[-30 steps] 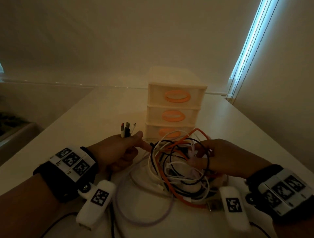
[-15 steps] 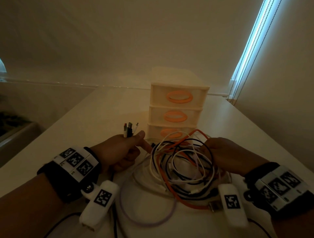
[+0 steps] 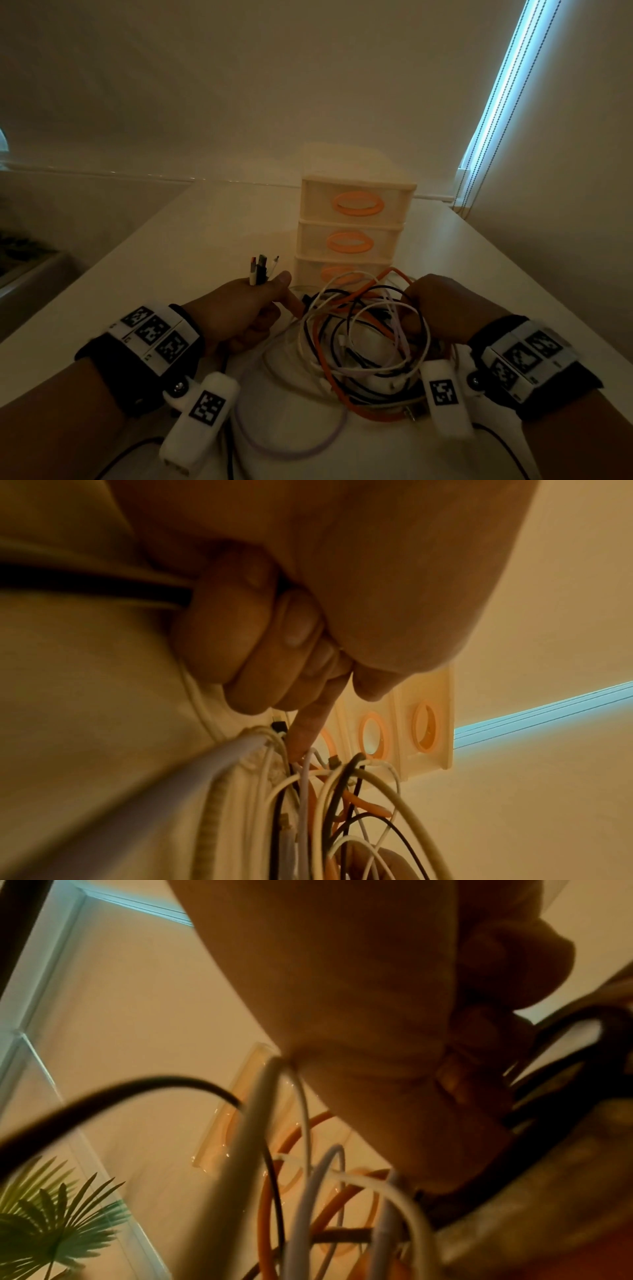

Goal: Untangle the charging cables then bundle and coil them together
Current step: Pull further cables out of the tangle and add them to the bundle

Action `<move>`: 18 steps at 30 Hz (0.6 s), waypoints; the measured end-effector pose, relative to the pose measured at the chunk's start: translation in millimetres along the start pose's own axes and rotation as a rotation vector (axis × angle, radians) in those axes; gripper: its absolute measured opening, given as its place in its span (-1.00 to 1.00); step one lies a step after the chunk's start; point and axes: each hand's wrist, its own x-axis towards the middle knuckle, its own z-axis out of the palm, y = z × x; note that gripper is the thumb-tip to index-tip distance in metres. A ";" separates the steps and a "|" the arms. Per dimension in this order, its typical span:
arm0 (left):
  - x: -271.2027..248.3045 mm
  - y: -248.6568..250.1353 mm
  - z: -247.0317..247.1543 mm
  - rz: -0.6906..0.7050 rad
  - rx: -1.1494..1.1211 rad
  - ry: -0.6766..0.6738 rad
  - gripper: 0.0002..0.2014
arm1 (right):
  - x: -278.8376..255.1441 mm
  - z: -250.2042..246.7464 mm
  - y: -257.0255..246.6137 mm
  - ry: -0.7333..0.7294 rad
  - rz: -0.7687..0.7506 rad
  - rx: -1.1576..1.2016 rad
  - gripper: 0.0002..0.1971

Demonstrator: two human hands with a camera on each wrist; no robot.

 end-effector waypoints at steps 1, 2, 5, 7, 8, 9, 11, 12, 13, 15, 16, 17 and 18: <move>0.2 -0.1 0.0 -0.001 -0.003 0.000 -0.43 | -0.6 -0.6 -0.1 0.009 0.016 -0.007 -0.72; 0.1 -0.1 0.0 -0.002 -0.004 -0.001 -0.44 | -1.1 -1.5 0.1 0.026 0.032 0.003 -0.69; 0.4 0.0 -0.2 0.002 0.002 -0.006 -0.41 | -0.8 -3.4 4.4 0.078 0.102 0.074 -0.68; 0.3 0.0 0.0 0.002 0.006 -0.005 -0.41 | -1.2 -4.2 4.6 0.034 0.120 0.035 -0.74; 0.3 0.1 0.1 0.002 0.005 -0.005 -0.41 | -0.6 -5.4 4.7 0.028 0.124 0.032 -0.77; 0.5 0.2 0.2 0.004 0.003 -0.008 -0.42 | -0.6 -7.7 4.9 0.034 0.135 0.066 -0.78; 0.8 0.4 0.3 0.006 -0.002 -0.015 -0.41 | -0.9 -14.9 7.4 0.091 0.178 0.235 -0.77; 0.6 0.6 0.3 0.005 -0.003 -0.019 -0.40 | -1.2 -19.3 9.3 0.149 0.208 0.358 -0.77; 0.6 0.9 0.1 0.005 -0.002 -0.021 -0.40 | -1.6 -23.1 12.2 0.231 0.246 0.529 -0.79; 0.3 1.2 -0.4 0.009 -0.002 -0.019 -0.38 | -6.7 -29.0 14.8 0.408 0.295 0.930 -0.82; 0.1 1.4 -1.1 0.010 -0.005 -0.017 -0.37 | -11.2 -32.4 14.4 0.493 0.283 1.085 -0.80; 0.1 1.4 -1.7 0.011 -0.009 -0.016 -0.37 | -15.9 -35.0 12.4 0.566 0.241 1.212 -0.77; -0.3 1.3 -2.2 0.012 -0.013 -0.018 -0.37 | -21.7 -37.9 8.2 0.632 0.170 1.323 -0.75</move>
